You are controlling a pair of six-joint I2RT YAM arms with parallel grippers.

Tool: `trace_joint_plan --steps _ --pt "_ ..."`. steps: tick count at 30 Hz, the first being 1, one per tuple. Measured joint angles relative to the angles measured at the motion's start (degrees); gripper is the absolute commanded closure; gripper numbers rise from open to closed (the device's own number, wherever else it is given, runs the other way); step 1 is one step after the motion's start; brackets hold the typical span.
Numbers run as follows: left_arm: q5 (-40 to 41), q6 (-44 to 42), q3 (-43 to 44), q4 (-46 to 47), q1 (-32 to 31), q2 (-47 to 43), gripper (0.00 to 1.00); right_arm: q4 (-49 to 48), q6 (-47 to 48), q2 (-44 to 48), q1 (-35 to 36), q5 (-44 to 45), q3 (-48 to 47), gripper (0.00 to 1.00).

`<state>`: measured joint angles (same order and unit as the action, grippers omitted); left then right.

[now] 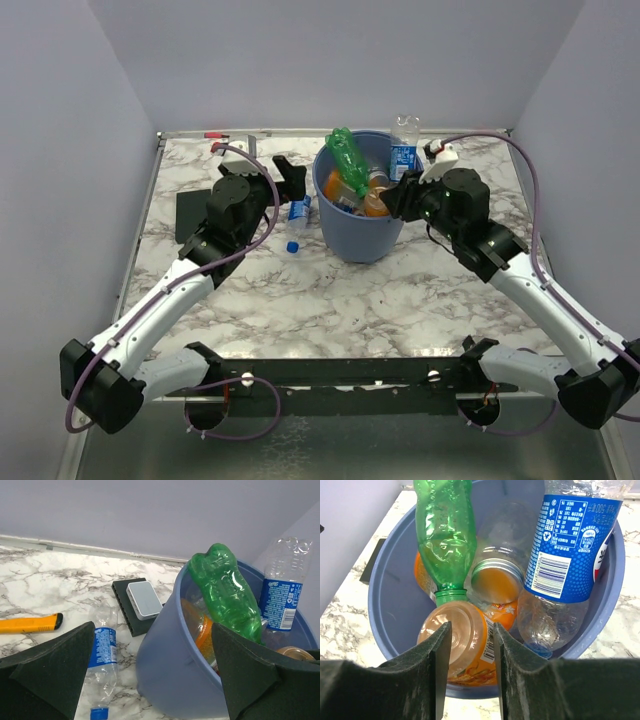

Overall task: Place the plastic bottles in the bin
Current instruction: Pick up the plastic bottle at the center of the board.

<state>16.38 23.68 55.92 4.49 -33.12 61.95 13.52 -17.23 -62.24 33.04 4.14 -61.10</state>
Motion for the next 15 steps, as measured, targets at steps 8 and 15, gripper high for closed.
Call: trace_joint_plan --steps 8,15 --pt "2.3 -0.7 1.6 -1.0 0.0 1.7 0.01 5.5 1.2 -3.0 0.0 -0.6 -5.1 0.58" --pt "5.8 -0.2 -0.2 -4.7 1.3 1.2 0.01 5.9 1.9 -6.7 0.2 -2.3 -6.4 0.62"
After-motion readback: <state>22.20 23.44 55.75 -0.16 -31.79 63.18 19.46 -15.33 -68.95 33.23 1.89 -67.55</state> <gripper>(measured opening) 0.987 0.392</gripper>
